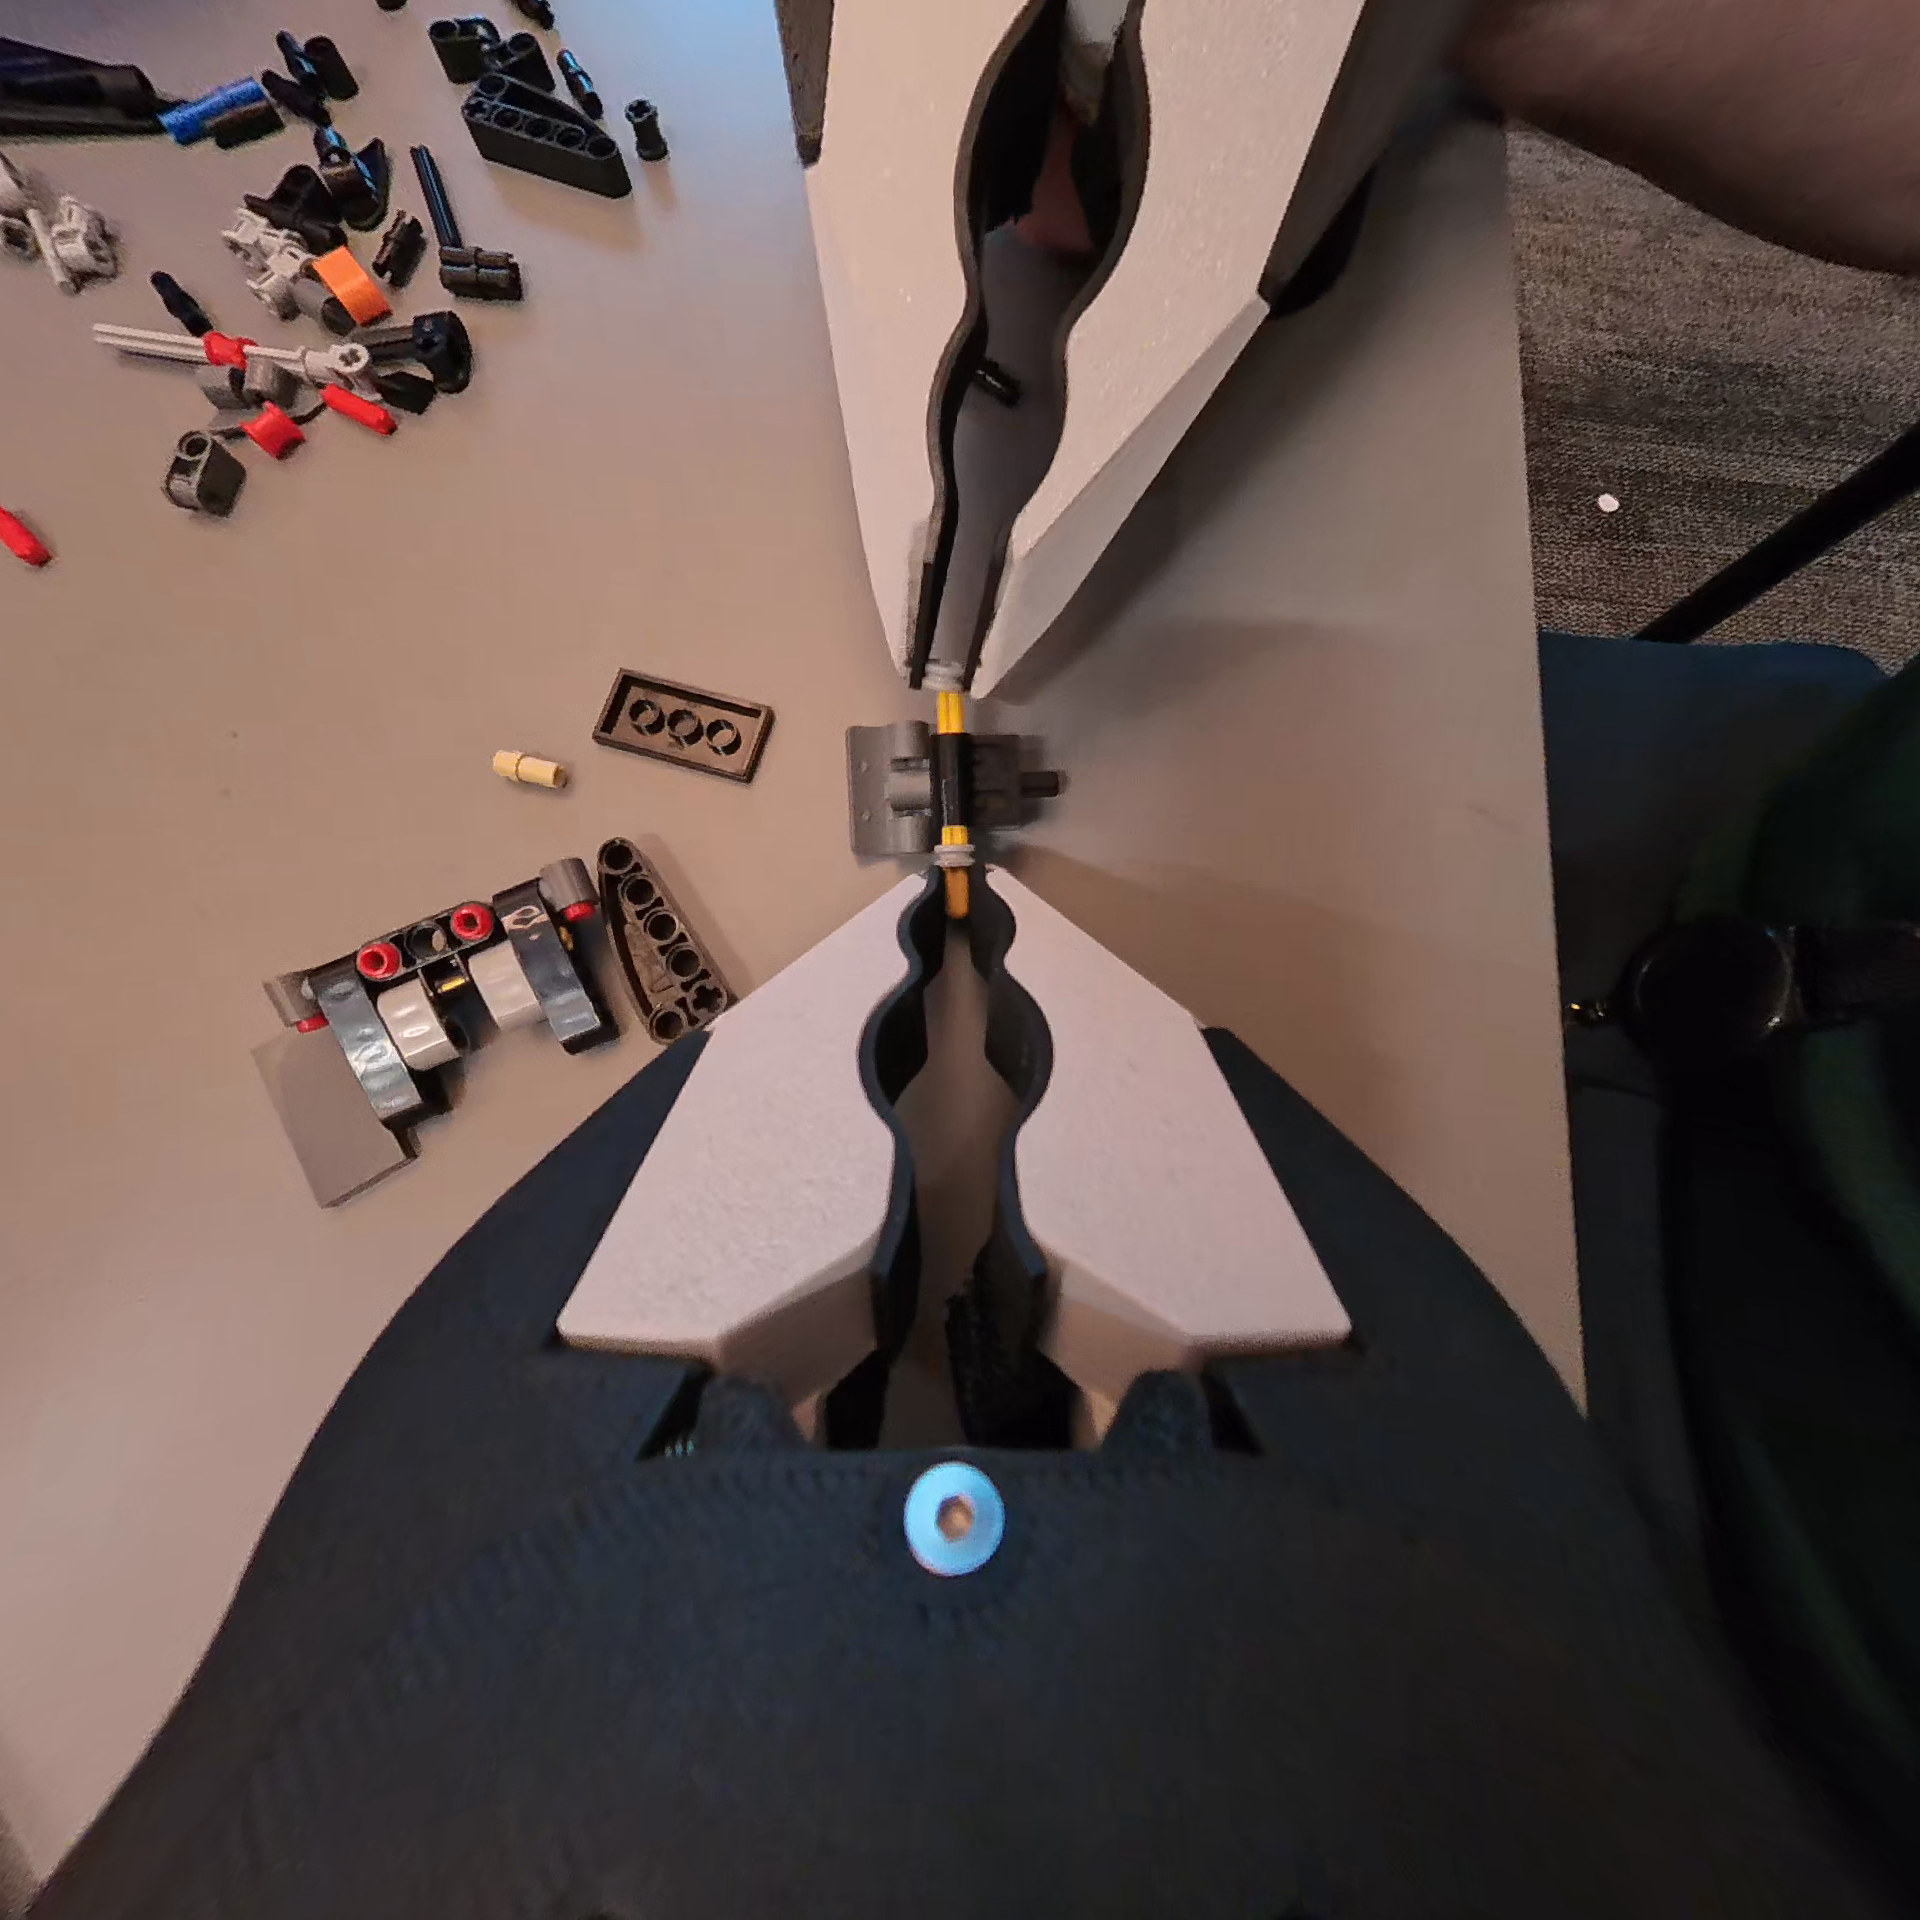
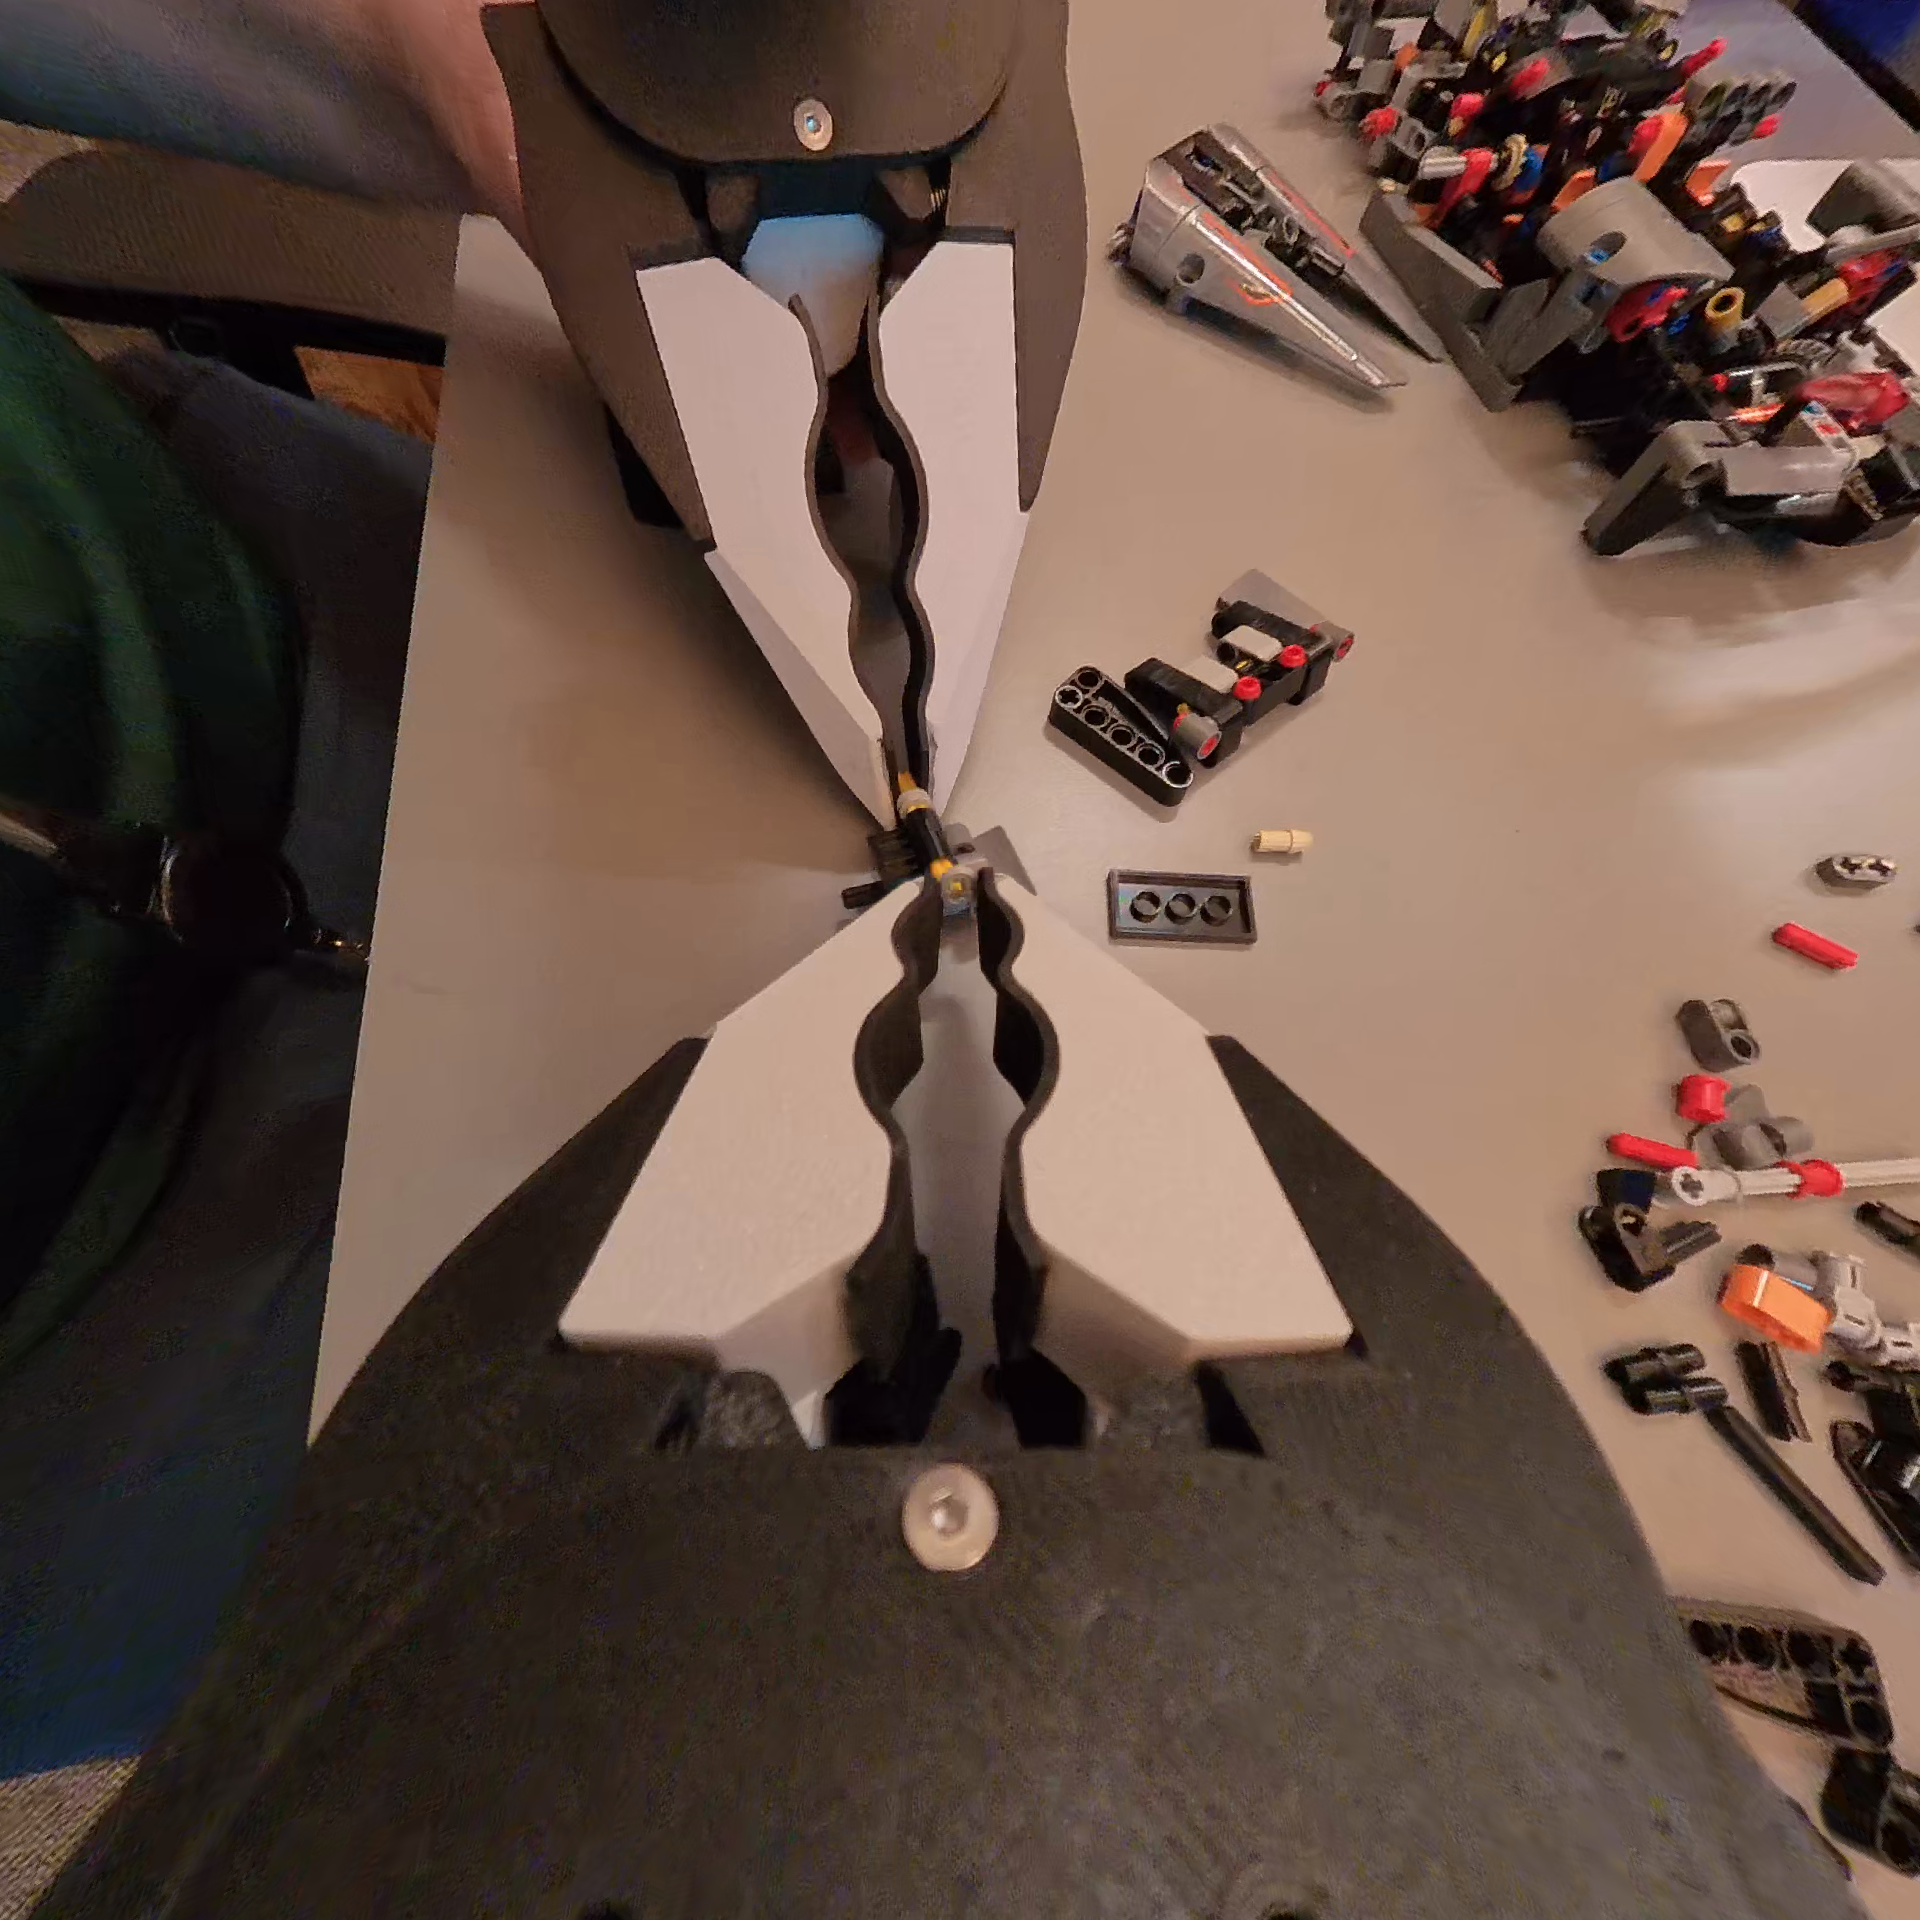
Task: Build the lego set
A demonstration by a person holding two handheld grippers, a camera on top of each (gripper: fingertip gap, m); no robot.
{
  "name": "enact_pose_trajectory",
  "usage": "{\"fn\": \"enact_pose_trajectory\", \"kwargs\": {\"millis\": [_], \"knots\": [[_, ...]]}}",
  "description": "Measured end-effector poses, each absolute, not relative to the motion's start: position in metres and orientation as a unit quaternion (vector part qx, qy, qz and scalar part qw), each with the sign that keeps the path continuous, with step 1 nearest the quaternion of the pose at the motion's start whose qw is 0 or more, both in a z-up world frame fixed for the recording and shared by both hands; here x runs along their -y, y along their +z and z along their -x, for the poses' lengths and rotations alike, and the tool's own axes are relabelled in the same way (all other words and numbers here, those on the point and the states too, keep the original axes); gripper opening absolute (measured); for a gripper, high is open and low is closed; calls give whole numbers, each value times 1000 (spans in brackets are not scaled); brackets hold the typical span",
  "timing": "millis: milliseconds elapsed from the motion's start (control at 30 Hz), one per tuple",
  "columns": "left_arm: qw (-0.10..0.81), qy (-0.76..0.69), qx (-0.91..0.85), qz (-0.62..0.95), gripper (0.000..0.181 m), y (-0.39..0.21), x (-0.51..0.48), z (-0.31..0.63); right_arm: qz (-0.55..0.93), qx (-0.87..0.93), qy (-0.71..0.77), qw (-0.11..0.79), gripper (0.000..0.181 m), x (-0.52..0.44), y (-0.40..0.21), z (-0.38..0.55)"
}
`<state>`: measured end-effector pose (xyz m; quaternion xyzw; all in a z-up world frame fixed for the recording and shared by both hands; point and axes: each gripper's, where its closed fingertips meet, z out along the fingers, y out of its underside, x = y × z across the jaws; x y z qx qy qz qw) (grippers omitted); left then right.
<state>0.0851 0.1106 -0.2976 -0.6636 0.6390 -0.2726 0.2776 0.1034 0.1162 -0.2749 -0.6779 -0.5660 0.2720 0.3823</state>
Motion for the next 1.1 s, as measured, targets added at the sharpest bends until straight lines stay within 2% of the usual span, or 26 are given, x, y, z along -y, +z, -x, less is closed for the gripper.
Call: {"fn": "enact_pose_trajectory", "kwargs": {"millis": [1100], "knots": [[264, -286, -658, 645, 2, -298, -112, -88, 597, 650, 248, 399, 5, -112, -279, -108]]}}
